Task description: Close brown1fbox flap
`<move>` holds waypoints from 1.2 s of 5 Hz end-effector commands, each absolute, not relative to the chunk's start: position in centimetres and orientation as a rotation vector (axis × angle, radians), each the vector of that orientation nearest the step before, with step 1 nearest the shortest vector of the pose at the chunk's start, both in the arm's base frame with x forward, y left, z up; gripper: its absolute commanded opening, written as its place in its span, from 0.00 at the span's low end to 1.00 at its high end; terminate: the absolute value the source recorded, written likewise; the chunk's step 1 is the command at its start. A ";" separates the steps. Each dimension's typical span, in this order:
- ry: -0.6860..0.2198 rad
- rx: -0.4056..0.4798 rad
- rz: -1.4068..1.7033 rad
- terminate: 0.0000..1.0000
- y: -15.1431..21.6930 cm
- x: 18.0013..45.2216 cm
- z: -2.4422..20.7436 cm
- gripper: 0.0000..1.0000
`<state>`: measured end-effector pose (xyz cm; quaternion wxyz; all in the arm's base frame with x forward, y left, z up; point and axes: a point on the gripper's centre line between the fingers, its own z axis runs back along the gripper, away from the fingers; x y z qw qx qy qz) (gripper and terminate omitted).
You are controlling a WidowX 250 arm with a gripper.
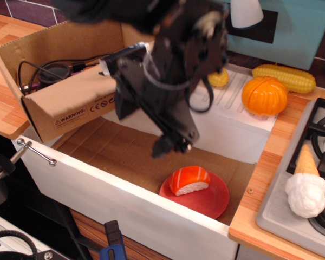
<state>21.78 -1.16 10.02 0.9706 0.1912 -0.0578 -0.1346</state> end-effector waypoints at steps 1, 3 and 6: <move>-0.124 0.504 -0.298 0.00 -0.2 23.0 15.3 1.00; -0.106 0.544 -0.393 0.00 5.5 23.5 17.6 1.00; -0.175 0.468 -0.542 0.00 14.8 26.1 18.3 1.00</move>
